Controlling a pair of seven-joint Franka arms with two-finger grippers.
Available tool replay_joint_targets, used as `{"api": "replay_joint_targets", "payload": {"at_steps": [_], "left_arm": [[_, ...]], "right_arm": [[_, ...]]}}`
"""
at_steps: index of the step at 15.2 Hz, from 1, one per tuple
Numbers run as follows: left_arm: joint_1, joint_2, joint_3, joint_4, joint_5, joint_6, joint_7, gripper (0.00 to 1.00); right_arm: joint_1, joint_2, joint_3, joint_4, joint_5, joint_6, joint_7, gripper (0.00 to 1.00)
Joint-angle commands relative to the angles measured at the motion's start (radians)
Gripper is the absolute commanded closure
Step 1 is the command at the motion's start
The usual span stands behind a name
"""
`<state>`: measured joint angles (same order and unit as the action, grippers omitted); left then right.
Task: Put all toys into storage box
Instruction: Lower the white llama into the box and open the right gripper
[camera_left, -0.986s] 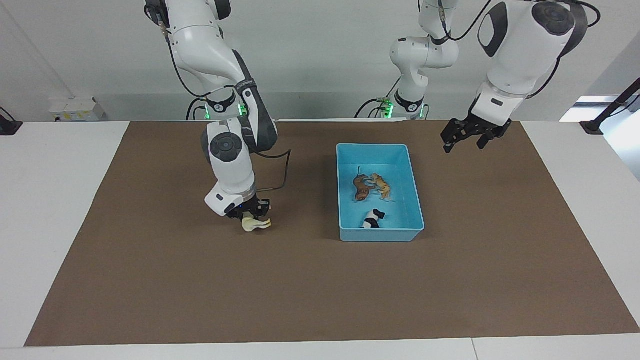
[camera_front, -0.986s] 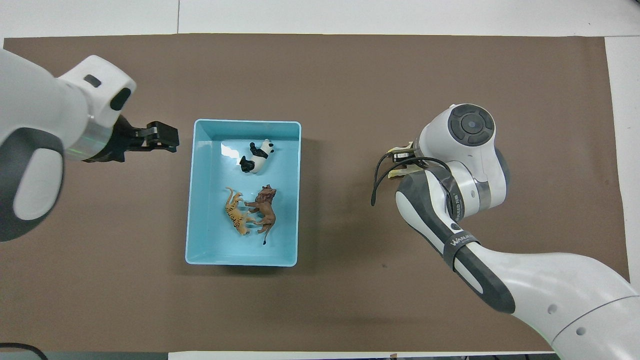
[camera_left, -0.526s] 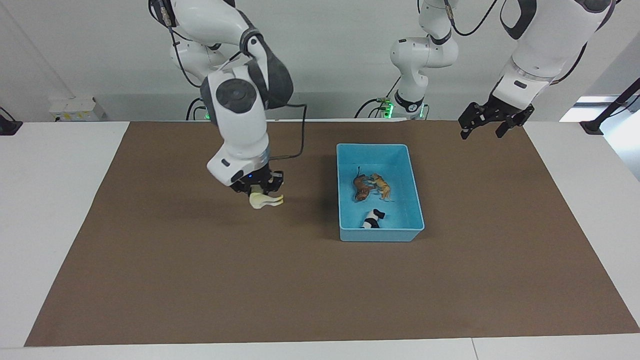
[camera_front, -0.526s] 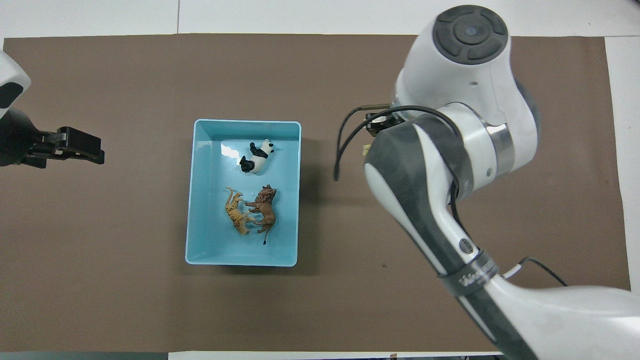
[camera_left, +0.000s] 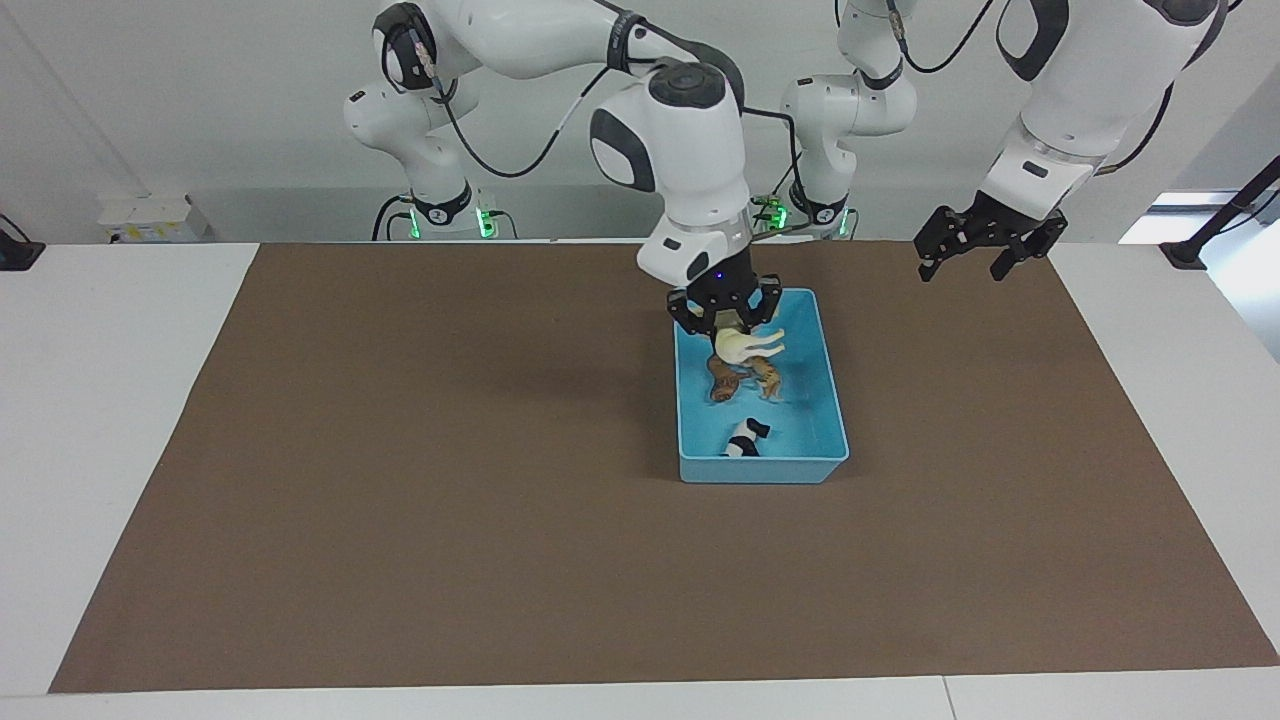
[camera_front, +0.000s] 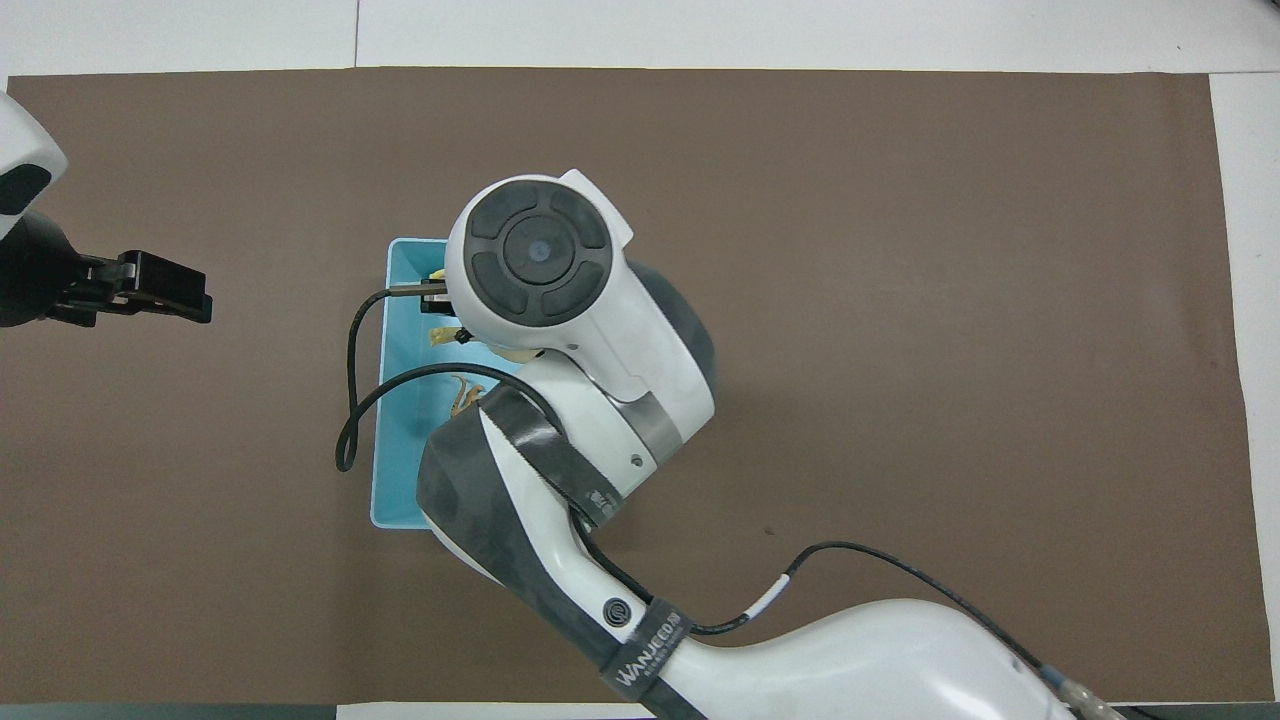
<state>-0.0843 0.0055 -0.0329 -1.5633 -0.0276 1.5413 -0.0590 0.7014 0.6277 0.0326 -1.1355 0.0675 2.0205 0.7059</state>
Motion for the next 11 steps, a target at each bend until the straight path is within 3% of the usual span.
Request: {"api": "replay_joint_targets", "payload": {"at_steps": [1, 2, 6, 11], "left_arm": [[0.012, 0.001, -0.005, 0.008, -0.006, 0.0, 0.019, 0.0], [0.014, -0.005, -0.005, -0.006, -0.006, 0.003, 0.019, 0.0], [0.011, -0.019, -0.004, -0.032, -0.006, 0.016, 0.013, 0.0], [0.009, -0.019, -0.004, -0.032, -0.006, 0.008, 0.008, 0.0]], "right_arm": [[0.024, 0.015, -0.003, -0.068, -0.017, 0.066, 0.004, 1.0], [0.027, 0.011, -0.005, -0.079, -0.017, 0.06, 0.032, 0.01], [0.026, 0.006, -0.008, -0.056, -0.018, -0.021, 0.187, 0.0], [-0.075, -0.129, -0.042, -0.058, -0.035, -0.074, 0.152, 0.0]]}}
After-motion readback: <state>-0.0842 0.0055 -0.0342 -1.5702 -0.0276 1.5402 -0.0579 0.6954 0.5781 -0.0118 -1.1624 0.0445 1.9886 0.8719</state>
